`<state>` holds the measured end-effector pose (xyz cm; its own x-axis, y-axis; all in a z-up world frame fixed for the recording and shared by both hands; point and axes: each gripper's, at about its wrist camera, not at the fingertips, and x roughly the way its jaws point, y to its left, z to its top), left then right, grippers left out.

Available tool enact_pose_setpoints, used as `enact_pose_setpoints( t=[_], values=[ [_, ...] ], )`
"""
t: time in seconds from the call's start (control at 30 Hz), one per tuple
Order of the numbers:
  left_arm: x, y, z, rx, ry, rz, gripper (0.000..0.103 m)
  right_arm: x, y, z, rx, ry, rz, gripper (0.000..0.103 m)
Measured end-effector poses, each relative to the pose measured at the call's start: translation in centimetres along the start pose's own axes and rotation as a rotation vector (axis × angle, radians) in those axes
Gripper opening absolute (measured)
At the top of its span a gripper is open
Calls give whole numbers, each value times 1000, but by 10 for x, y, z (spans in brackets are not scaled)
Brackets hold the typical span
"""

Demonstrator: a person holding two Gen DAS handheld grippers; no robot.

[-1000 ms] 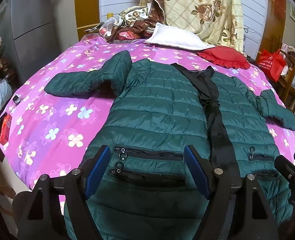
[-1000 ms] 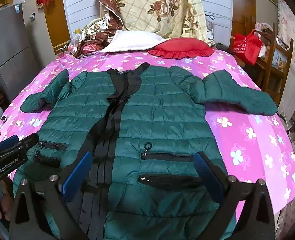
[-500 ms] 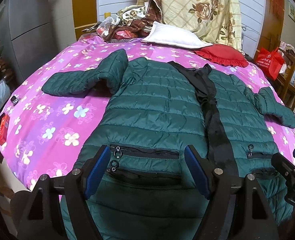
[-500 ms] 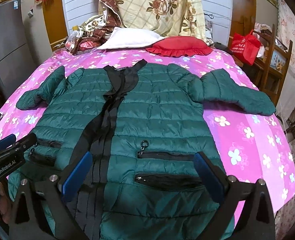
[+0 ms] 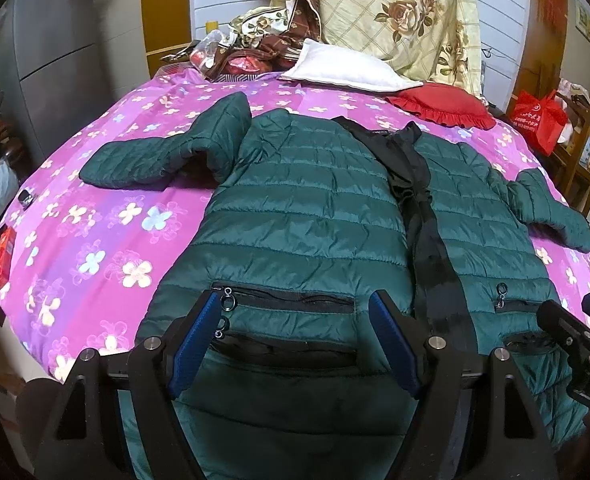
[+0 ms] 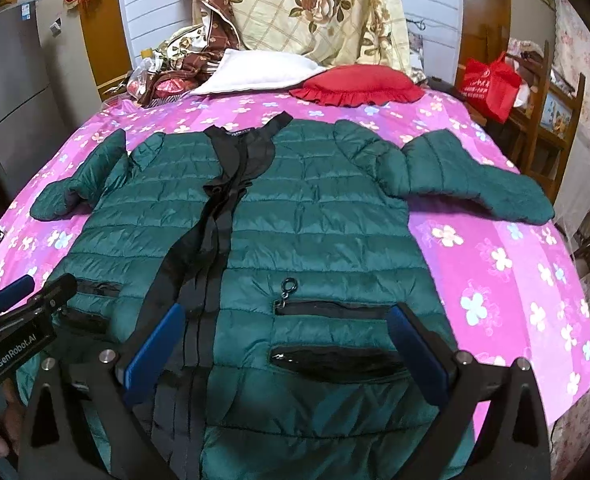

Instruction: Fold large clothes

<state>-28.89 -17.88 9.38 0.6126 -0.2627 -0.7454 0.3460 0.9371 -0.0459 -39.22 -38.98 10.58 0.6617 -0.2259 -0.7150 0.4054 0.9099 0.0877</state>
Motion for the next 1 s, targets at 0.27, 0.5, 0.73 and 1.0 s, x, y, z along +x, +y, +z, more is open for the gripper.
enact_pose_setpoints(
  t=[0.27, 0.5, 0.73, 1.0],
  values=[
    [5, -3, -2, -2, 12, -3, 55, 4, 1, 1, 18, 43, -8, 103],
    [6, -3, -2, -2, 12, -3, 55, 7, 0, 2, 20, 41, -10, 103],
    [6, -4, -1, -2, 13, -3, 55, 12, 1, 4, 14, 45, -22, 103],
    [9, -5, 1, 4, 15, 1, 55, 15, 3, 8, 19, 70, -21, 103]
  ],
)
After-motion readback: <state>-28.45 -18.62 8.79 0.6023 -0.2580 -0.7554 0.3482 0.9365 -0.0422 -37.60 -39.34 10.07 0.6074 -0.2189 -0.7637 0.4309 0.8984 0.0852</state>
